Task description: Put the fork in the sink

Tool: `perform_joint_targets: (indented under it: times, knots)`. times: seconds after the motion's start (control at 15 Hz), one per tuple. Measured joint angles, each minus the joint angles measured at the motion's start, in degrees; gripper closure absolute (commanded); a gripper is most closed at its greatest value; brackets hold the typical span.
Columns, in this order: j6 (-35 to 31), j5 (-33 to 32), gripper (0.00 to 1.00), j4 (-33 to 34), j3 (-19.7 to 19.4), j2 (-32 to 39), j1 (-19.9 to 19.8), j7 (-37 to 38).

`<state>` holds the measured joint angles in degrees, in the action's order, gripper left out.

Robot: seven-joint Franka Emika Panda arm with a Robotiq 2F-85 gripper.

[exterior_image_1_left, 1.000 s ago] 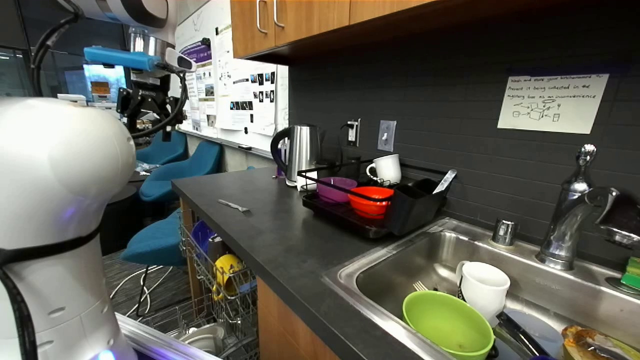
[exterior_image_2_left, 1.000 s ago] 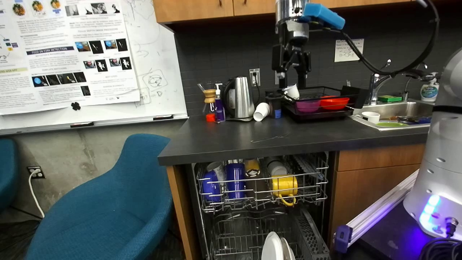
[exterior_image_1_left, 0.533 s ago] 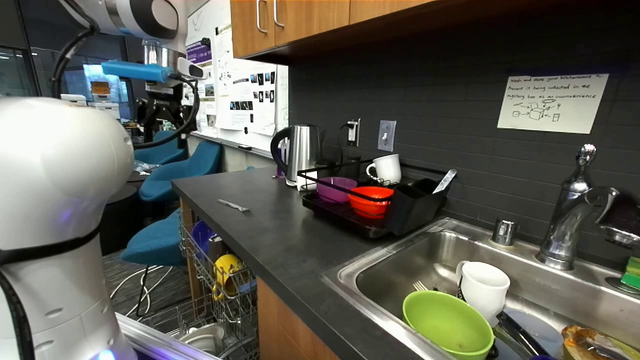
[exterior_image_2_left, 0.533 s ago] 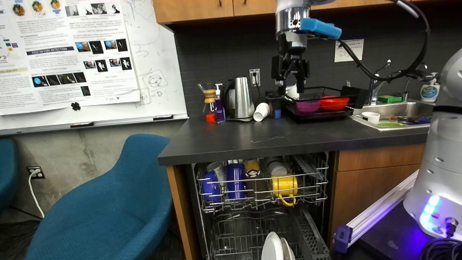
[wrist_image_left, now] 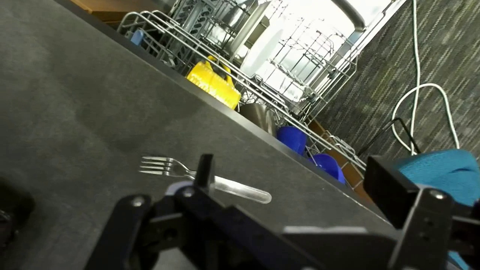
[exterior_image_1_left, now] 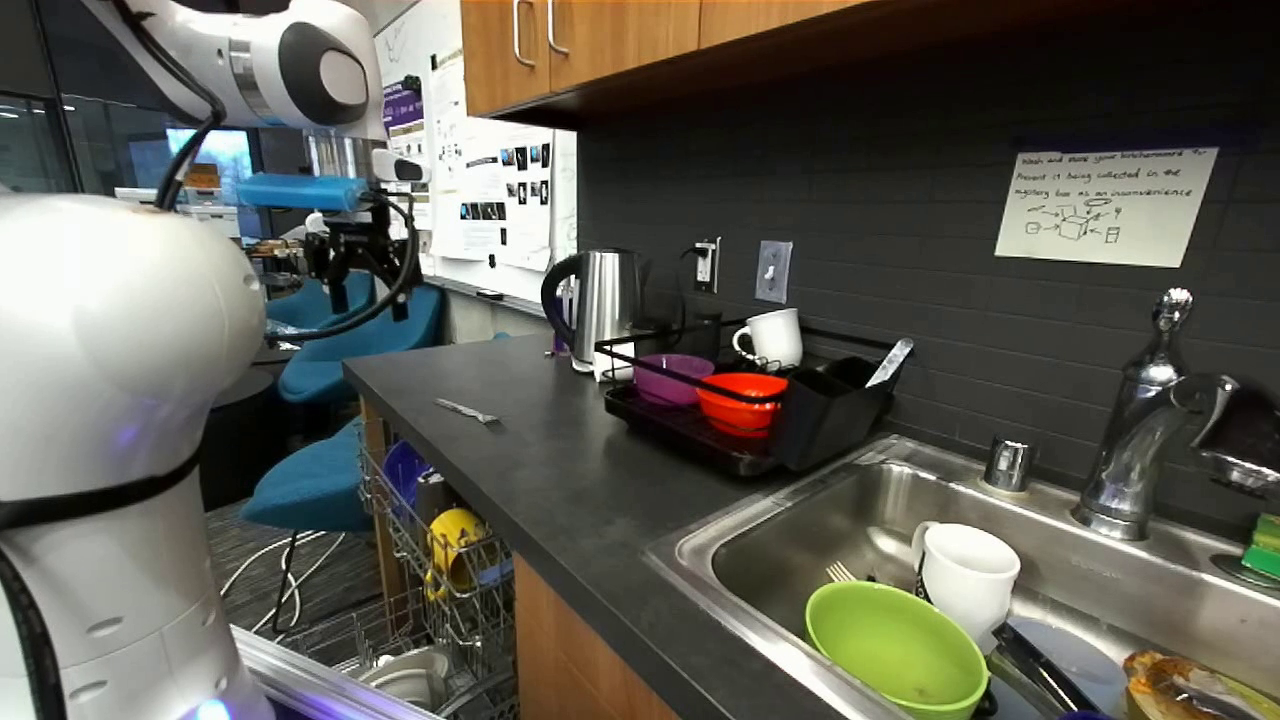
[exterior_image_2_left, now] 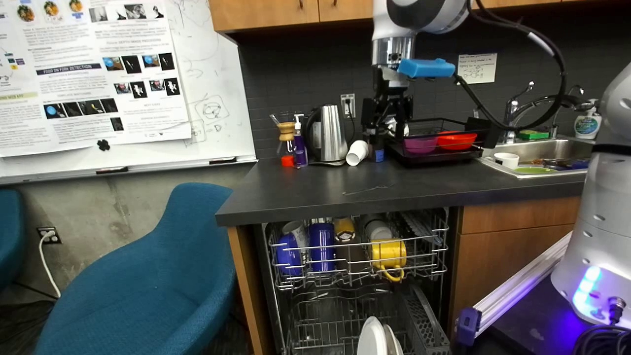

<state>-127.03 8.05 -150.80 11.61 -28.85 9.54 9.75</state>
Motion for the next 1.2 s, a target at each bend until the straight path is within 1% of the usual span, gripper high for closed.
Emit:
perform_joint_targets:
  times: [0.27,0.6,0.87,1.2]
  knots:
    - [-6.12,-0.39,0.00,-3.45,0.27,2.14,-1.73,4.69]
    - [-12.64,-1.17,0.00,-6.64,0.30,4.73,-5.06,11.35]
    - [-16.69,-4.21,0.00,-7.28,0.67,6.35,-7.92,16.89]
    - [-19.51,-6.86,0.00,-7.28,1.12,8.20,-10.69,21.95]
